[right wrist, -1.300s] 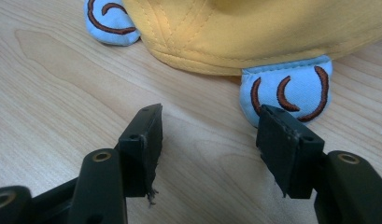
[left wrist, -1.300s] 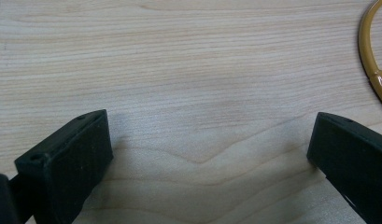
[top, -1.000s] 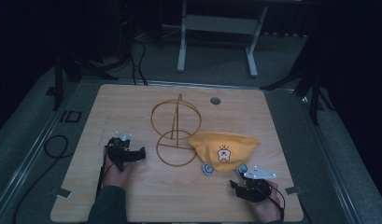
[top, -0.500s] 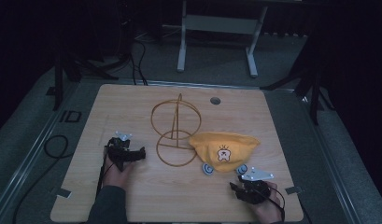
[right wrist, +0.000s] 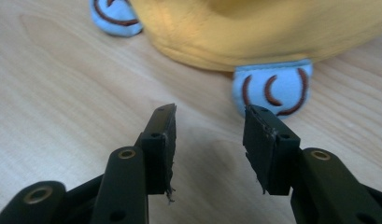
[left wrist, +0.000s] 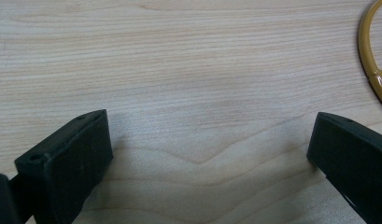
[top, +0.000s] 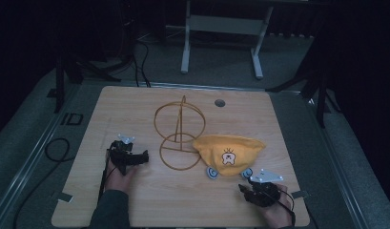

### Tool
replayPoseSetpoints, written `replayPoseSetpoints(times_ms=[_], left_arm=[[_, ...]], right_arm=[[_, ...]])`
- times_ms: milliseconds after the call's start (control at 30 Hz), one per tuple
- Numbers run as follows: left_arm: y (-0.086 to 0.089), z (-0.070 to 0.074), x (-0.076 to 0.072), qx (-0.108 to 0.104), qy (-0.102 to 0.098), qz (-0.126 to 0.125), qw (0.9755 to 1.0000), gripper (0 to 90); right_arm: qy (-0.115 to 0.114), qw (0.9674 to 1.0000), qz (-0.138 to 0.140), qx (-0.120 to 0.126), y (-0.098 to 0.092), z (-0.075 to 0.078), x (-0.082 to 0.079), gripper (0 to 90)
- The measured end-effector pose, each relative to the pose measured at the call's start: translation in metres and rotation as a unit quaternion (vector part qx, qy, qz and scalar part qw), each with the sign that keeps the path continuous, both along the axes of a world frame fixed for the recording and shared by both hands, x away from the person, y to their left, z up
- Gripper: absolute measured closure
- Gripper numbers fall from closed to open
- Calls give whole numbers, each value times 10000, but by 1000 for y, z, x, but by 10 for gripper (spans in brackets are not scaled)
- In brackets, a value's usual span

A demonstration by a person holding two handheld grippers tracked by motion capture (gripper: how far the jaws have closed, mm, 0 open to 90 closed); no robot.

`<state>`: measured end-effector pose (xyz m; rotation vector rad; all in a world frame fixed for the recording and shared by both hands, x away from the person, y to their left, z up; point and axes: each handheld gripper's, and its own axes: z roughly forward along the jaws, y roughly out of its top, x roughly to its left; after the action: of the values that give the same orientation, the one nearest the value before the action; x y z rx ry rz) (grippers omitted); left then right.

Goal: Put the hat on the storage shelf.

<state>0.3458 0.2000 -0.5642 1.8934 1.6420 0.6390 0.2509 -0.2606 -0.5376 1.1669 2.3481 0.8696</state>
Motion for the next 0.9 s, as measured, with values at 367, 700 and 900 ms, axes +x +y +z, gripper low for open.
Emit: replayPoseSetpoints(times_ms=[367,700,900], left_arm=[[0,0,0,0,0,1,10000,0],[0,0,0,0,0,1,10000,0],[0,0,0,-1,0,1,10000,0]], right_arm=[[-60,9993,-352,140,-12,5,11,532],[-7,9995,-296,146,-18,3,27,520],[81,9995,-249,159,-18,0,35,475]])
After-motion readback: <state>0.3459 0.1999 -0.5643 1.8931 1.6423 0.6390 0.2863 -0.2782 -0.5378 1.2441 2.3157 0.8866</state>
